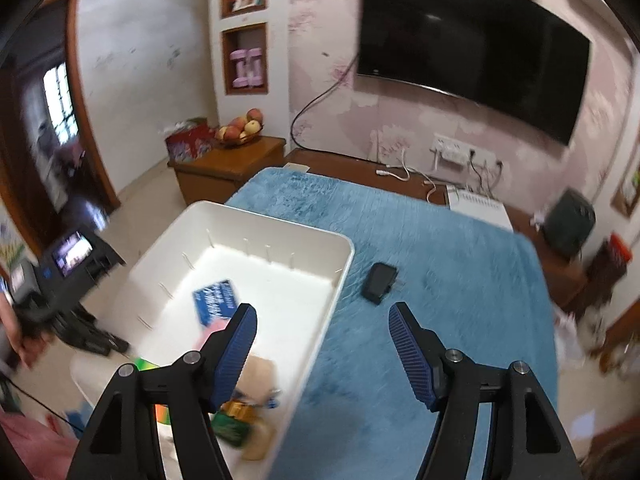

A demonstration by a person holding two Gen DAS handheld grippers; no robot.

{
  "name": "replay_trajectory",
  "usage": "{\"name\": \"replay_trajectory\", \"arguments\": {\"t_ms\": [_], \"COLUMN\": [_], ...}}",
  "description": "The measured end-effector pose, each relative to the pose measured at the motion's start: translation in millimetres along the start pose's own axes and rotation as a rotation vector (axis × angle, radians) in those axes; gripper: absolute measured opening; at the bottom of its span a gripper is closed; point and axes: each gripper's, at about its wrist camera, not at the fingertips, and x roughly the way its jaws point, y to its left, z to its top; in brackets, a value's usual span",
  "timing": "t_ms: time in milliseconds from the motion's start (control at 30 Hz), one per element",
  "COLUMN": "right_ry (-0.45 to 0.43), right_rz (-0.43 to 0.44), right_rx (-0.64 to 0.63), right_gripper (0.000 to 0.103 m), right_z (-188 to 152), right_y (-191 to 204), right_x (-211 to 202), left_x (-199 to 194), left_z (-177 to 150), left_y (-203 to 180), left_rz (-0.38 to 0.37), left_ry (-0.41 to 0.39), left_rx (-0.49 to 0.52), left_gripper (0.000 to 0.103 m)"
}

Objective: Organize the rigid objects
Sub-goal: 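Release the roller and move the right tool to the black charger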

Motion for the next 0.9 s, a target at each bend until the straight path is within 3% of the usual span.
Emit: {"name": "replay_trajectory", "arguments": {"t_ms": [467, 900], "right_ry": [-0.005, 0.026], "right_rz": [0.111, 0.217], "right_rx": [-0.260, -0.231], "right_gripper": [0.076, 0.076], "right_z": [5.1, -7.0], "right_y": [-70.8, -93.2], "right_x": [76.0, 169.0], "left_x": [1.8, 4.5], "left_z": [13.5, 30.7], "left_y": [5.8, 4.0], "left_rz": [0.070, 0.112], "left_ry": [0.035, 0.082], "left_rx": [-0.157, -0.216], "left_gripper": [0.017, 0.017]}}
